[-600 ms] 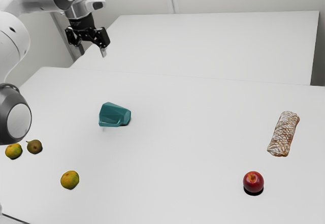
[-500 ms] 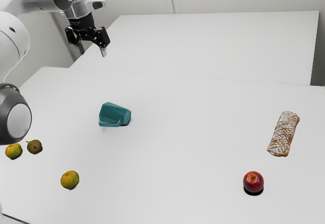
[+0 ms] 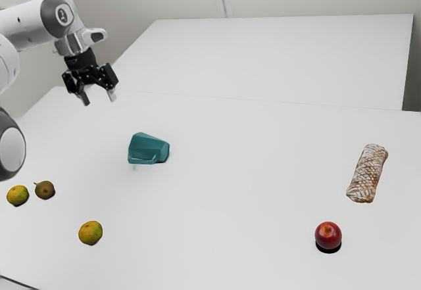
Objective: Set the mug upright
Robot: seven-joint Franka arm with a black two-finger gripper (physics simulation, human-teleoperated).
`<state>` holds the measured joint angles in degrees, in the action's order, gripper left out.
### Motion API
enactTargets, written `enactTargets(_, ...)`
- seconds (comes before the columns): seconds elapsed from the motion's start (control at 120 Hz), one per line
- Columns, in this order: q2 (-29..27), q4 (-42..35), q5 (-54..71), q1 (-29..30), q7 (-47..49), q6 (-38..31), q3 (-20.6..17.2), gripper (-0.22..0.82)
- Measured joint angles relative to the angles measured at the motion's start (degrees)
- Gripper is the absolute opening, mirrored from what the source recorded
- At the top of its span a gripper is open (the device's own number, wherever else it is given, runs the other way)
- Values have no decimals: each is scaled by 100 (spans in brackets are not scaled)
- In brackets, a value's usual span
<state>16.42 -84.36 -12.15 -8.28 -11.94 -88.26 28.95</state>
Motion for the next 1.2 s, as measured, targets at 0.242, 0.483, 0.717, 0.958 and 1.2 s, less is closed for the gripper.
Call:
enactTargets(0.242,136,-601,-636,575,-644,-543,15,60)
enactTargets(0.483,741,-731,-1388,1044,-1351,-1252,-65,60)
enactTargets(0.717,1223,-735,-2490,1285,-2065,-1708,-91,60)
enactTargets(0.958,1403,-904,-3608,1398,-2690,-1582,-92,60)
enactTargets(1.2,1495,-978,-4504,1454,-3189,-1117,-92,60)
